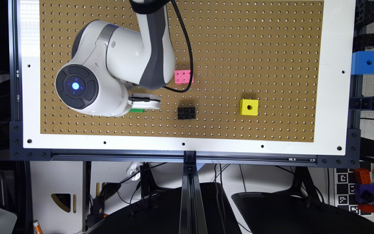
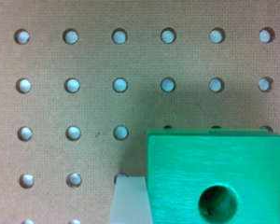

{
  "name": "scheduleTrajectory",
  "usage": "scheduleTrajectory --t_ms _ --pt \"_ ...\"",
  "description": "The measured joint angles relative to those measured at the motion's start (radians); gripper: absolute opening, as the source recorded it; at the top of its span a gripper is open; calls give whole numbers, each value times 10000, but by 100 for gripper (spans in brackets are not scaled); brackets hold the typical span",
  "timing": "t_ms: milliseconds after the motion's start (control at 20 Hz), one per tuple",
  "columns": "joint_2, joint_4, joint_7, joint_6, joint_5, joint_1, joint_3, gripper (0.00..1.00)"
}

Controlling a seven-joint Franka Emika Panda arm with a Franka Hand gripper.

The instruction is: Pick up green block.

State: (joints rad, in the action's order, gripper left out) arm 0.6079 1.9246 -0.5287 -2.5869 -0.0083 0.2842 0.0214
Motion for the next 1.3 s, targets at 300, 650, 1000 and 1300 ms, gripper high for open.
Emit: scheduleTrajectory --t_ms 300,650,1000,1300 --pt "-32 -1 0 81 0 2 0 0" --pt "-827 -3 0 1043 0 2 1 0" --pt "-1449 -9 0 1643 0 1 1 0" --pt "-2631 -13 0 2798 0 1 4 0"
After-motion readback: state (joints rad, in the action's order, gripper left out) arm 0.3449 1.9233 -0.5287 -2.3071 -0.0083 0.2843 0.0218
